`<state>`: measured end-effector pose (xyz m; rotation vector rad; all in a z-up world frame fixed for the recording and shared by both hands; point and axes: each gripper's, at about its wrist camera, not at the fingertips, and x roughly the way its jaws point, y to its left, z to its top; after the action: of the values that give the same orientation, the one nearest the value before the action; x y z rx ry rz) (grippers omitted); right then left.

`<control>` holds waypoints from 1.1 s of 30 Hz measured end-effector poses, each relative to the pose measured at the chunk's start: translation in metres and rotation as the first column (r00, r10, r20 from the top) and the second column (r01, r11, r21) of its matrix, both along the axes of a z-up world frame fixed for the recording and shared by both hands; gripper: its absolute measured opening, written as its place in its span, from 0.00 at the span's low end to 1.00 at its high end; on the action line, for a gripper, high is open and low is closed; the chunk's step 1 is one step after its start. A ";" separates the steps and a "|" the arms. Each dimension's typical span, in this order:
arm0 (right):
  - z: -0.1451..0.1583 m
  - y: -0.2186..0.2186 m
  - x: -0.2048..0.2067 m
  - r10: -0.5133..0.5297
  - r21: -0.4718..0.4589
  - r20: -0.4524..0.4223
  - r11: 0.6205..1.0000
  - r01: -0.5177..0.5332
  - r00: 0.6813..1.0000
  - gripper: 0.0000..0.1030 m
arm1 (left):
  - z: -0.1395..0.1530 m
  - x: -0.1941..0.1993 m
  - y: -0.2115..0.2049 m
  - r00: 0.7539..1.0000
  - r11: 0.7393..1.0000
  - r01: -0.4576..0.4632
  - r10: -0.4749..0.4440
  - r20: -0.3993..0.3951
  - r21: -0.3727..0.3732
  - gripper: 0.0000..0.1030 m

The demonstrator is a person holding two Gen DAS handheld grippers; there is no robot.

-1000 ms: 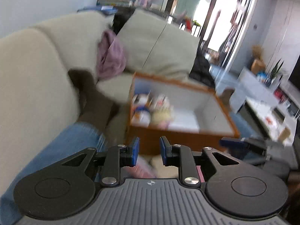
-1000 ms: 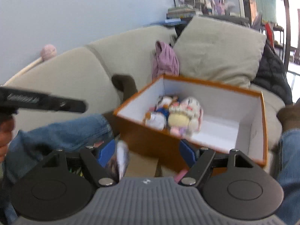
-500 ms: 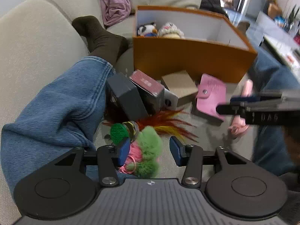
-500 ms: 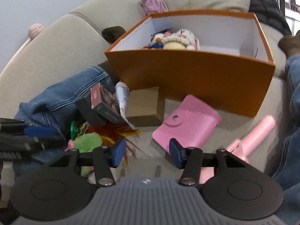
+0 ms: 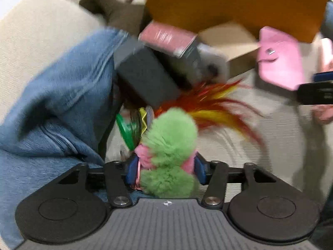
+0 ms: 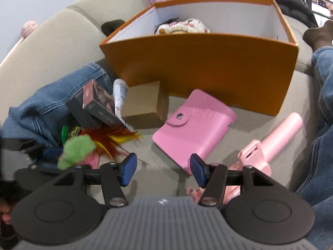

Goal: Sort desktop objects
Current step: 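Grasp the feather shuttlecock with the left gripper while the right grasps the pink pom-pom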

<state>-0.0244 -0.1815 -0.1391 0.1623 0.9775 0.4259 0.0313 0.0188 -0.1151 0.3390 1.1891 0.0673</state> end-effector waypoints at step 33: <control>-0.033 0.059 0.052 0.105 0.261 -0.292 0.965 -0.026 0.951 0.56 | 0.101 -0.046 0.061 0.971 0.916 0.087 0.010 0.239 -0.391 0.02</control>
<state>0.0275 -0.1221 -0.1720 0.4390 1.2315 0.6002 -0.0150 0.0793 -0.0146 -0.0086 0.9298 -0.1664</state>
